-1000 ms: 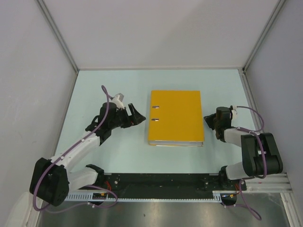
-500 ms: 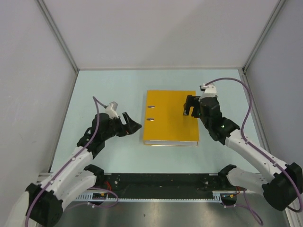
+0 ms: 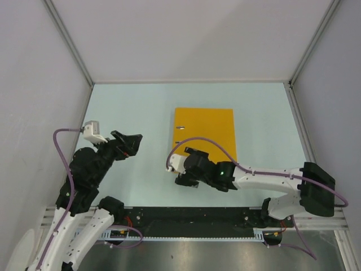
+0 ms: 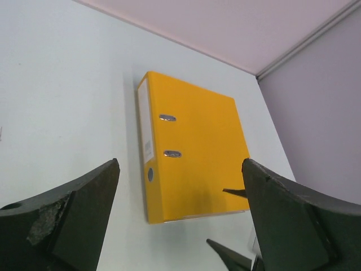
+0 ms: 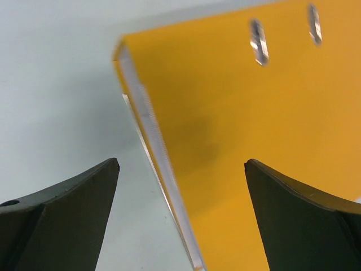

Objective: Put the files into the folder

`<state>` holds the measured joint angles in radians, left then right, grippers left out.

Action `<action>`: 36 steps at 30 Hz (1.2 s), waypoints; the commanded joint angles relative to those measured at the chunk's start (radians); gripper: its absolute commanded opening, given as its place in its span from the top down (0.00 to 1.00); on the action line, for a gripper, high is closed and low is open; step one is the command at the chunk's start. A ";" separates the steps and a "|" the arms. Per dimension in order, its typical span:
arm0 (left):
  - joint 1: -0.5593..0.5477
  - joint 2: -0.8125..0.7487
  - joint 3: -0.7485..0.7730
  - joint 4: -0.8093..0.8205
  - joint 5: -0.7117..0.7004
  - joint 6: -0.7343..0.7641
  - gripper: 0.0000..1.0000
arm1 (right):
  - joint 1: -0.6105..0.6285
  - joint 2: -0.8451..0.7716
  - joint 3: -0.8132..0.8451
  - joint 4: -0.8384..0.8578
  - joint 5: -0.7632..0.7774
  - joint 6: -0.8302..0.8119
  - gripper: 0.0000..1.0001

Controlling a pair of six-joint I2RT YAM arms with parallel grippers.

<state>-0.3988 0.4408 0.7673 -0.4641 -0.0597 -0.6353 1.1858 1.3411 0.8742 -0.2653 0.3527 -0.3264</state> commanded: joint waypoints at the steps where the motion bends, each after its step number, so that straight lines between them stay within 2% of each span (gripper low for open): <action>1: 0.008 -0.014 0.044 -0.139 -0.089 0.033 0.05 | 0.058 0.081 0.085 0.098 -0.061 -0.178 0.00; 8: 0.006 -0.073 0.052 -0.159 -0.118 0.028 0.05 | 0.045 0.297 0.161 0.207 -0.058 -0.247 0.00; 11: 0.006 -0.067 0.066 -0.169 -0.132 0.031 0.04 | 0.031 0.404 0.196 0.306 0.029 -0.276 0.00; 12: 0.006 -0.065 0.067 -0.169 -0.134 0.032 0.04 | 0.032 0.462 0.207 0.374 0.134 -0.281 0.00; 15: 0.006 -0.062 0.070 -0.171 -0.143 0.033 0.04 | 0.017 0.548 0.272 0.445 0.259 -0.267 0.00; 19: 0.006 -0.059 0.058 -0.165 -0.143 0.028 0.04 | -0.046 0.631 0.374 0.457 0.296 -0.172 0.01; 21: 0.006 -0.056 0.052 -0.159 -0.141 0.028 0.04 | -0.101 0.664 0.411 0.452 0.333 -0.108 0.06; 25: 0.006 -0.042 0.041 -0.139 -0.138 0.026 0.05 | -0.221 0.754 0.546 0.351 0.347 0.073 0.18; 26: 0.008 -0.031 0.040 -0.134 -0.137 0.026 0.04 | -0.250 0.771 0.596 0.312 0.336 0.137 0.27; 28: 0.006 -0.017 0.040 -0.119 -0.134 0.026 0.05 | -0.337 0.831 0.675 0.241 0.345 0.222 0.36; 29: 0.006 -0.001 0.040 -0.113 -0.126 0.026 0.04 | -0.366 0.854 0.765 0.160 0.354 0.258 0.42; 33: 0.008 0.044 0.038 -0.085 -0.111 0.032 0.04 | -0.508 0.972 0.954 0.029 0.338 0.363 0.43; 36: 0.008 0.081 0.033 -0.062 -0.095 0.037 0.04 | -0.601 1.046 1.086 -0.034 0.351 0.366 0.37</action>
<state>-0.3985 0.4797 0.7952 -0.5919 -0.1791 -0.6193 0.7029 2.2730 1.8336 -0.1162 0.7364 -0.2031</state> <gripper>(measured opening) 0.956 0.615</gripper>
